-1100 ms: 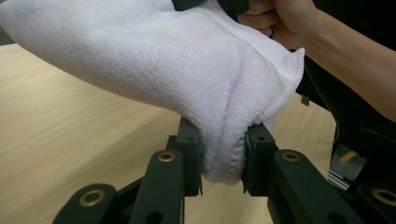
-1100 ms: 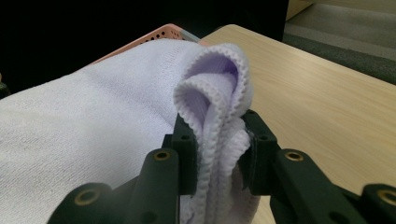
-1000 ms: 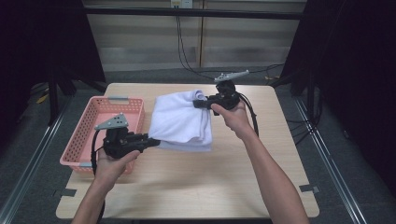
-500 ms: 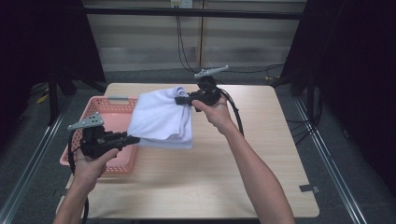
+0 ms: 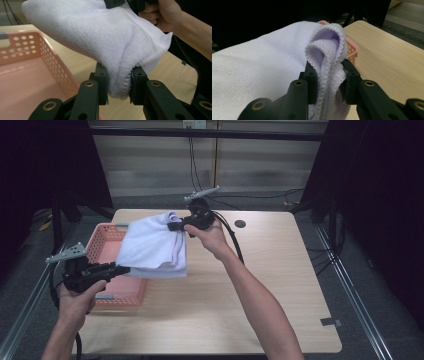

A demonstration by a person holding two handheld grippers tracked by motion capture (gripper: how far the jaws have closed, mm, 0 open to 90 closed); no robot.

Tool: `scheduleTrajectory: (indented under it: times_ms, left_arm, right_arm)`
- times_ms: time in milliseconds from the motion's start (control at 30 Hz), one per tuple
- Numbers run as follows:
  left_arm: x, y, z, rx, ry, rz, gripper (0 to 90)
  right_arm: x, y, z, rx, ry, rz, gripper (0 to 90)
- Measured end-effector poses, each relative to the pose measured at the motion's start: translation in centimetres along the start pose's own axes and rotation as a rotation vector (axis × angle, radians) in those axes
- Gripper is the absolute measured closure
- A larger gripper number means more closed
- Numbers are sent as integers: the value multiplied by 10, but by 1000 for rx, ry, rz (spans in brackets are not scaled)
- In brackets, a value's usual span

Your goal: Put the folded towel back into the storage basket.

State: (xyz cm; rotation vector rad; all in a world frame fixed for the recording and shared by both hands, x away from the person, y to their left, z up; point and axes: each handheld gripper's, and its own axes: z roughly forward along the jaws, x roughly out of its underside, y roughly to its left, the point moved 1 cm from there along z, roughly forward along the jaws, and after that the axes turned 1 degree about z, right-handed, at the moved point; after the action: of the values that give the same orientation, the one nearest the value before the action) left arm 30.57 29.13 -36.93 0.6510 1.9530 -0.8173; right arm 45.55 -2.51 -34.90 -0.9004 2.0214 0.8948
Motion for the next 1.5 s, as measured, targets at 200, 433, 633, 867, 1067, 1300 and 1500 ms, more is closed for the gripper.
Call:
scheduleTrajectory:
  times_ms: [200, 433, 633, 867, 1067, 1300, 1500]
  left_arm:
    - [1, 10, -17, -20, -19, -14, 733]
    - [4, 31, -52, -53, -77, -64, 733]
    - [6, 42, -67, -80, -91, -76, 734]
    - [14, 59, -81, -124, -77, -113, 734]
    - [23, 71, -88, -167, -60, -139, 734]
    - [34, 80, -86, -189, -27, -149, 735]
    - [49, 88, -76, -214, 36, -145, 735]
  right_arm:
    - [-11, 9, 17, -11, -5, 0, 708]
    - [-30, 29, 51, -29, 17, -16, 709]
    - [-41, 40, 66, -37, 19, -19, 709]
    - [-42, 49, 94, -25, 29, 6, 710]
    - [-34, 56, 113, -17, 36, 23, 710]
    - [-26, 54, 128, -16, 42, 29, 712]
    - [-7, 47, 146, 4, 61, 50, 714]
